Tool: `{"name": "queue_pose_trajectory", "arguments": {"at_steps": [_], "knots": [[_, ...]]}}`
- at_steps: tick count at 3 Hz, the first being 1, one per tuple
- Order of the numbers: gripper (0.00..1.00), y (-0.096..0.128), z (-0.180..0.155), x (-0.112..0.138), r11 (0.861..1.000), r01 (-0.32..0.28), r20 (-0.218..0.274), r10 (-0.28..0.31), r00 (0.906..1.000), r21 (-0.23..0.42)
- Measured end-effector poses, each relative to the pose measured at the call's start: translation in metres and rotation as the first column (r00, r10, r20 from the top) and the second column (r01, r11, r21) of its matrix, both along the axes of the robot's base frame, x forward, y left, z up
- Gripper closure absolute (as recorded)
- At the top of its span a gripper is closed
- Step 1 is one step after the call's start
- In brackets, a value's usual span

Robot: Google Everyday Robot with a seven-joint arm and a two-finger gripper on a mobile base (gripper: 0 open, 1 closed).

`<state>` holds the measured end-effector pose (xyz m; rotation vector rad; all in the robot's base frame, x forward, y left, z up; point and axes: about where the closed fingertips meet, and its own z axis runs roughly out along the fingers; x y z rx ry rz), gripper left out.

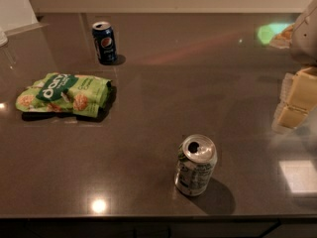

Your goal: Move 7up can near pepsi can

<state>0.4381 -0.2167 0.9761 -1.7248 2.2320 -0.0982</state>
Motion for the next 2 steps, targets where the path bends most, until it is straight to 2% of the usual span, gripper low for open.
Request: {"name": "queue_pose_trajectory", "arguments": {"at_steps": [2], "knots": [[0.00,0.0035,-0.0014,-0.0051,1.000,-0.020,0.001,0.020,0.9998,0.023]]}}
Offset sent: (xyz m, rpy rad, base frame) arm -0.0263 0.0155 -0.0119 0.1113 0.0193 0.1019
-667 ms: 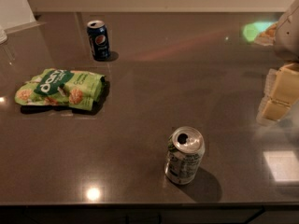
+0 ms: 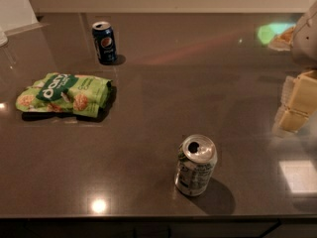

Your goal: Move 7up can near pepsi can

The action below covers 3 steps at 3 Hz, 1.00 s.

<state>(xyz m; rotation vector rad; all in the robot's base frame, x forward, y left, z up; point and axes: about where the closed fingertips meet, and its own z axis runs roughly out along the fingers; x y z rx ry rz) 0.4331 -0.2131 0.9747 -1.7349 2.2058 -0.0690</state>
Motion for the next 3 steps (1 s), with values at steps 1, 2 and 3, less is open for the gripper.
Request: {"name": "queue_pose_trajectory", "arguments": {"at_steps": [1,2,3], "knots": [[0.00,0.009,-0.004,-0.013,0.997,-0.052,0.001,0.052,0.9987,0.056],[0.00,0.063,-0.046,-0.068,0.931,-0.236,-0.011,0.249,0.9685,0.278],[0.00,0.081,-0.053,-0.075,0.913,-0.243,-0.006,0.259,0.9658,0.328]]}}
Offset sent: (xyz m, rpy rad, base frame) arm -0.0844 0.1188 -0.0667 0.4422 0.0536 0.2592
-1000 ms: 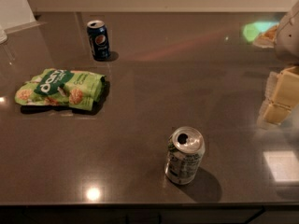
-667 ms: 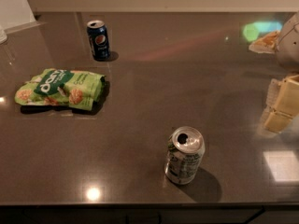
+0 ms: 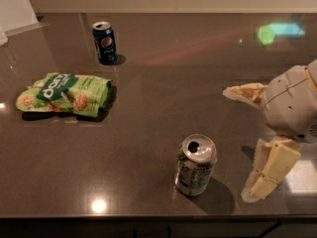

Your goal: Move 7up can near pepsi can

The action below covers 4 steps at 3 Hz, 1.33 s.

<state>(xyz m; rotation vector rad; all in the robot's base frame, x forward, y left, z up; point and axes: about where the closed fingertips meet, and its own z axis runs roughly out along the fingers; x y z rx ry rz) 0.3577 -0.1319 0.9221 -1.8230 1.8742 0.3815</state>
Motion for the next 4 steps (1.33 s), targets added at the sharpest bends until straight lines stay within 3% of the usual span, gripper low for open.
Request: {"name": "queue_pose_trajectory", "arguments": {"at_steps": [2,3,4], "knots": [[0.00,0.050,-0.019,-0.008,0.994,-0.011,-0.007,0.012,0.9999,0.112],[0.00,0.061,-0.028,-0.010,0.990,-0.014,-0.012,0.015,0.9998,0.138],[0.16,0.066,-0.032,-0.014,0.988,-0.022,-0.013,0.024,0.9996,0.154]]}}
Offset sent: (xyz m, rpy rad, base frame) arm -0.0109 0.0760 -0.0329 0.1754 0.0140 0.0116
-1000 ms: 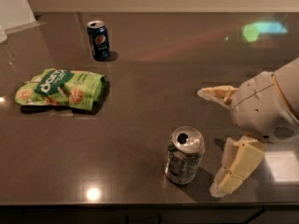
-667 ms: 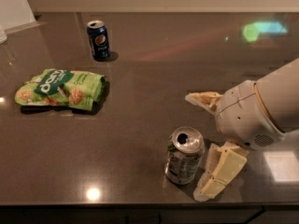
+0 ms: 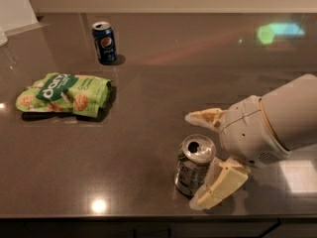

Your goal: Move 7up can near pepsi can

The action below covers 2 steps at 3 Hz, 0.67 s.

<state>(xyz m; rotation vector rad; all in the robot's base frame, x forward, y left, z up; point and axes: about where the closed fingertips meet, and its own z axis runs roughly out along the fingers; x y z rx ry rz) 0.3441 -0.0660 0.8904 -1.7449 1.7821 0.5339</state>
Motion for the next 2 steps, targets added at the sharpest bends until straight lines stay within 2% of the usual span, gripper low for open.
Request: {"name": "queue_pose_trajectory", "arguments": {"at_steps": [2], "knots": [[0.62,0.0013,0.0089,-0.0021,1.000,0.006,-0.003,-0.006,1.0000,0.025]]}}
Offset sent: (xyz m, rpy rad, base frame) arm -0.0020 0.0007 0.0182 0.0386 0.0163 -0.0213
